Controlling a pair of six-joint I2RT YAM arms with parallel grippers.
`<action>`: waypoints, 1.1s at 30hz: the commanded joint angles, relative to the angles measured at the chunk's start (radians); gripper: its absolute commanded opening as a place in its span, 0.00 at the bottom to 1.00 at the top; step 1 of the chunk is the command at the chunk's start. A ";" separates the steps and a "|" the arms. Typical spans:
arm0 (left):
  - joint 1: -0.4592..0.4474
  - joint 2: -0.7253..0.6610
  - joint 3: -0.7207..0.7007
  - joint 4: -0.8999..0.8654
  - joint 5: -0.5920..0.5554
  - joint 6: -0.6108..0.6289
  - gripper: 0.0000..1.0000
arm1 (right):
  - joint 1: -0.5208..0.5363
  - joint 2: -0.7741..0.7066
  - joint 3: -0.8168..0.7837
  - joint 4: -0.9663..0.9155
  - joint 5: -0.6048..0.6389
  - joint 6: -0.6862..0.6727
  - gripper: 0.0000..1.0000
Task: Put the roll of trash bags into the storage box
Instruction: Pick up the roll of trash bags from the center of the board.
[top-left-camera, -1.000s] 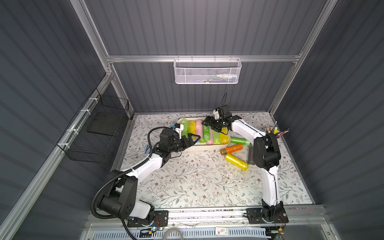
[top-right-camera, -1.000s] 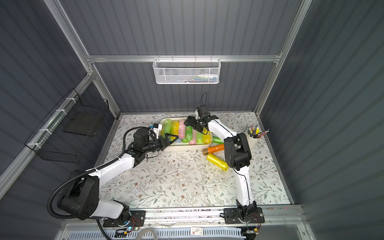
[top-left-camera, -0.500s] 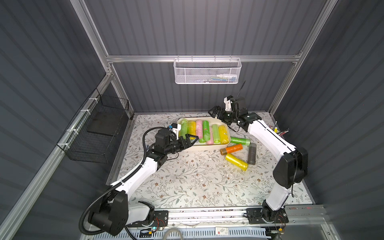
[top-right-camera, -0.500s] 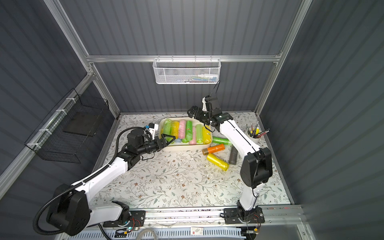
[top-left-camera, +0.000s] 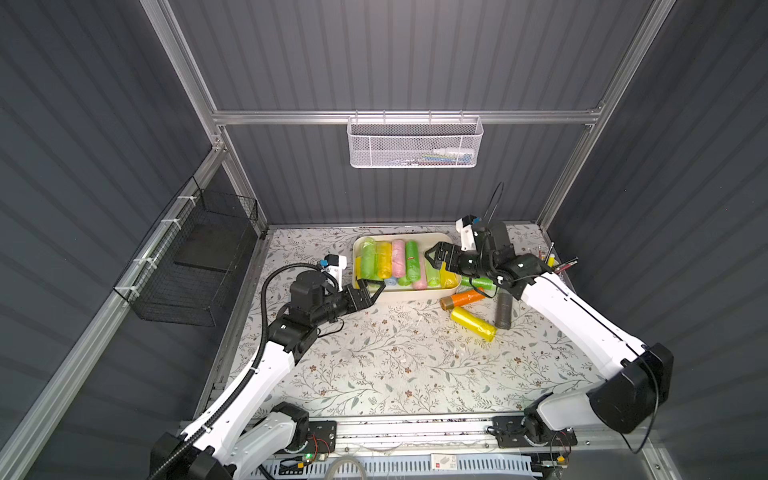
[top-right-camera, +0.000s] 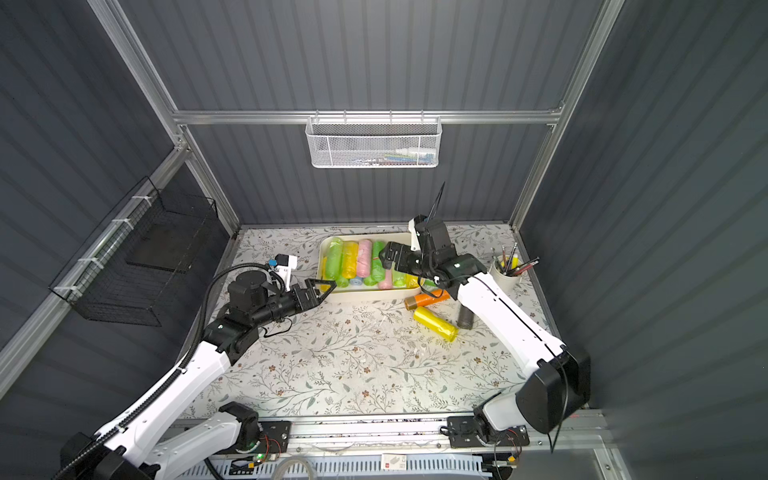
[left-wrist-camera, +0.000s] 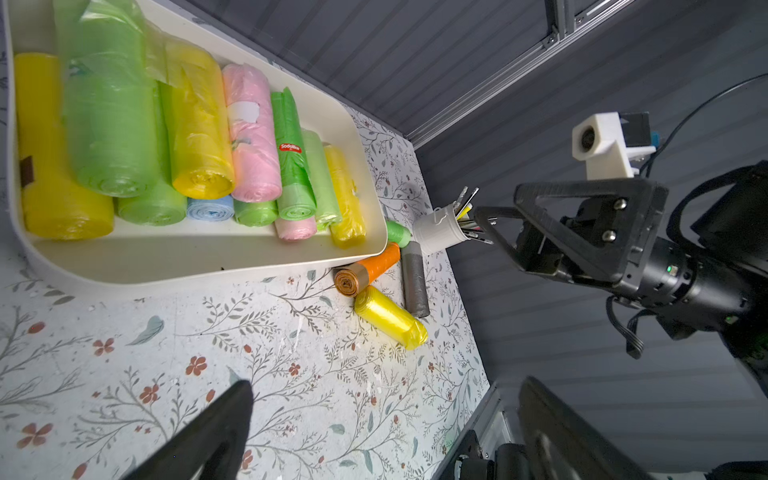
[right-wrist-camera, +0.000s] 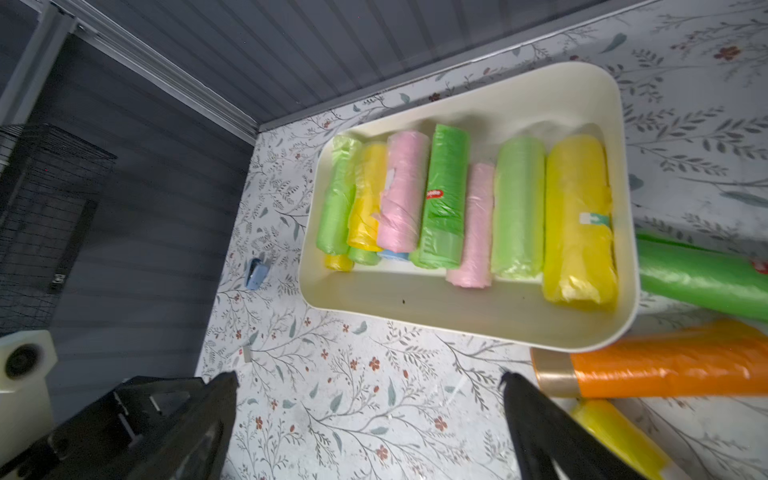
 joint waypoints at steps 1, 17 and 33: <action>-0.004 -0.027 -0.017 -0.045 -0.007 0.029 1.00 | 0.009 -0.049 -0.032 -0.102 0.087 -0.049 0.99; -0.004 -0.012 -0.114 0.038 0.034 0.007 1.00 | 0.039 -0.134 -0.299 -0.208 0.152 -0.068 0.99; -0.003 0.168 -0.051 0.180 0.106 -0.064 1.00 | 0.047 -0.027 -0.324 -0.320 0.301 -0.214 0.96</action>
